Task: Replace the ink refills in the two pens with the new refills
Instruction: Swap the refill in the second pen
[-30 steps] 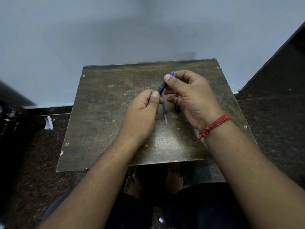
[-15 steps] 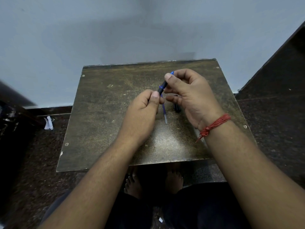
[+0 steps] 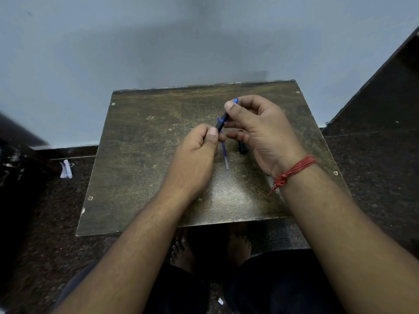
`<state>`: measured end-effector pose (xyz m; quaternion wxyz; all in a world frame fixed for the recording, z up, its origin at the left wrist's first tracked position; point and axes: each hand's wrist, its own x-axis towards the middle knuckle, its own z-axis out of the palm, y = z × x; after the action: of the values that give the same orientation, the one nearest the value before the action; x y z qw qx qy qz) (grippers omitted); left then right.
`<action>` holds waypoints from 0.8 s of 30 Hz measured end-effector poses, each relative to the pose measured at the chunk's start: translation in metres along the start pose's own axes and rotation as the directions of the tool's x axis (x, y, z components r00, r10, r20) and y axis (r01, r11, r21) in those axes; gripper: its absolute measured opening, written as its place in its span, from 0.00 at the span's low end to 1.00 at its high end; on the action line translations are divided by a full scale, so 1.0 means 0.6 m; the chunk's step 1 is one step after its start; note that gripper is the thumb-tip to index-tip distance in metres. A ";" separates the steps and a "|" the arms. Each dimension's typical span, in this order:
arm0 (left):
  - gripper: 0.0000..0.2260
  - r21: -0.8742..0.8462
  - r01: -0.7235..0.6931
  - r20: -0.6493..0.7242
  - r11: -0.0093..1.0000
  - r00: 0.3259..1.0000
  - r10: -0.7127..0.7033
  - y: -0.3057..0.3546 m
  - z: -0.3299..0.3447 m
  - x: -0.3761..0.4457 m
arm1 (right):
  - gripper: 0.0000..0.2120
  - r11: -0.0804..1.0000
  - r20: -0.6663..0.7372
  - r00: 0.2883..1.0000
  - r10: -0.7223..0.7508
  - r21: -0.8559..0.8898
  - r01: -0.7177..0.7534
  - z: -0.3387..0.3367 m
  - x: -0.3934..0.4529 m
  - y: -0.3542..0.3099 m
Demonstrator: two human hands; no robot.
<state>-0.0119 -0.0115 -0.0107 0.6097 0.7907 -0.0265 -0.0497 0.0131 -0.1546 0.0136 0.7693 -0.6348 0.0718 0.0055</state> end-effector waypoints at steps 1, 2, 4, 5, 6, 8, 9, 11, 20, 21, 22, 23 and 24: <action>0.15 0.003 -0.001 0.000 1.000 1.000 0.001 0.000 0.000 0.000 | 0.03 1.000 -0.006 1.000 -0.007 -0.015 0.007 0.000 0.001 0.002; 0.15 0.006 -0.001 0.002 1.000 1.000 0.001 0.000 0.000 0.000 | 0.02 1.000 -0.009 1.000 -0.013 -0.021 0.013 -0.001 0.001 0.002; 0.15 0.007 0.002 0.006 1.000 1.000 -0.002 -0.002 -0.001 -0.001 | 0.01 1.000 -0.017 1.000 -0.026 -0.009 0.025 -0.004 0.002 0.000; 0.14 0.008 0.003 0.008 1.000 1.000 -0.003 -0.002 -0.001 0.000 | 0.02 0.999 -0.024 0.999 -0.030 0.010 0.030 -0.005 0.003 -0.002; 0.14 0.007 0.002 0.008 1.000 1.000 -0.002 -0.003 -0.001 0.000 | 0.03 0.999 -0.031 0.999 -0.030 0.033 0.031 -0.006 0.002 -0.003; 0.14 0.013 -0.001 0.006 1.000 1.000 0.001 -0.003 -0.001 0.000 | 0.04 0.997 -0.047 0.998 -0.028 0.076 0.032 -0.008 0.003 -0.006; 0.14 0.018 -0.002 0.008 1.000 1.000 0.002 -0.003 0.000 0.000 | 0.05 0.995 -0.054 0.998 -0.029 0.095 0.034 -0.008 0.003 -0.008; 0.14 0.019 -0.004 0.018 1.000 1.000 0.004 -0.003 -0.001 -0.001 | 0.05 0.991 -0.068 0.997 -0.032 0.129 0.040 -0.011 0.003 -0.011; 0.13 0.075 -0.064 0.033 0.995 0.998 0.061 0.025 0.002 -0.015 | 0.04 0.957 -0.139 0.990 -0.018 0.286 0.058 -0.021 0.005 -0.022; 0.14 0.067 -0.069 0.040 0.995 0.997 0.067 0.030 0.003 -0.018 | 0.03 0.952 -0.144 0.989 -0.016 0.301 0.060 -0.021 0.005 -0.022; 0.15 0.064 -0.071 0.041 0.995 0.997 0.069 0.033 0.004 -0.020 | 0.03 0.946 -0.155 0.988 -0.019 0.317 0.068 -0.022 0.006 -0.022; 0.15 0.064 -0.069 0.038 0.996 0.997 0.067 0.034 0.005 -0.021 | 0.04 0.940 -0.174 0.984 -0.029 0.330 0.086 -0.022 0.006 -0.023; 0.15 0.064 -0.065 0.035 0.996 0.997 0.063 0.033 0.005 -0.020 | 0.06 0.934 -0.201 0.979 -0.044 0.340 0.112 -0.024 0.007 -0.024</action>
<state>-0.0239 -0.0181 0.0081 0.5844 0.8079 -0.0634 -0.0420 0.0171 -0.1716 0.0244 0.8590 -0.4880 0.1193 -0.0987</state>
